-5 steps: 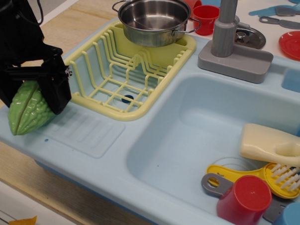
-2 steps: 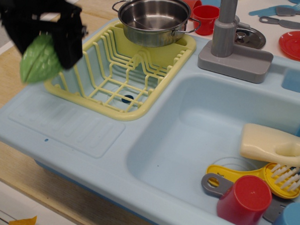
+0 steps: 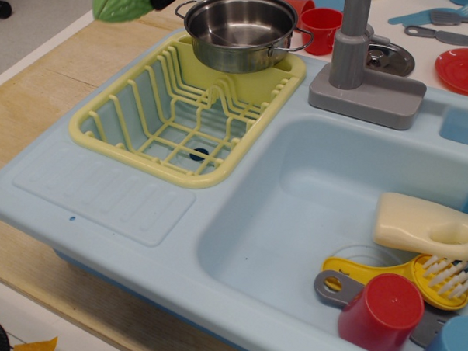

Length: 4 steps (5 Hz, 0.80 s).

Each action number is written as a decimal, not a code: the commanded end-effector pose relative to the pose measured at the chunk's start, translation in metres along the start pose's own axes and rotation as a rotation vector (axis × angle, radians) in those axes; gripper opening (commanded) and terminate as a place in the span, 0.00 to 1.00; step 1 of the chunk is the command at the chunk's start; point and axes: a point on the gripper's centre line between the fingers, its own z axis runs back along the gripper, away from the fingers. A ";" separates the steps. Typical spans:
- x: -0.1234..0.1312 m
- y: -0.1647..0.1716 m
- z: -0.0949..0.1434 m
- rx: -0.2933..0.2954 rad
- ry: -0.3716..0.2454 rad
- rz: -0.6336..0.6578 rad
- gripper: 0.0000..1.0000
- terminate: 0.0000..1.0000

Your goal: Put green squash into pot or pan

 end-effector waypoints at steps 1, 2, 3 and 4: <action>0.039 -0.011 -0.003 -0.037 -0.041 -0.123 0.00 0.00; 0.052 -0.021 -0.008 -0.061 -0.022 -0.184 0.00 0.00; 0.055 -0.028 -0.010 -0.074 -0.030 -0.207 0.00 0.00; 0.065 -0.031 -0.012 -0.087 -0.020 -0.252 0.00 0.00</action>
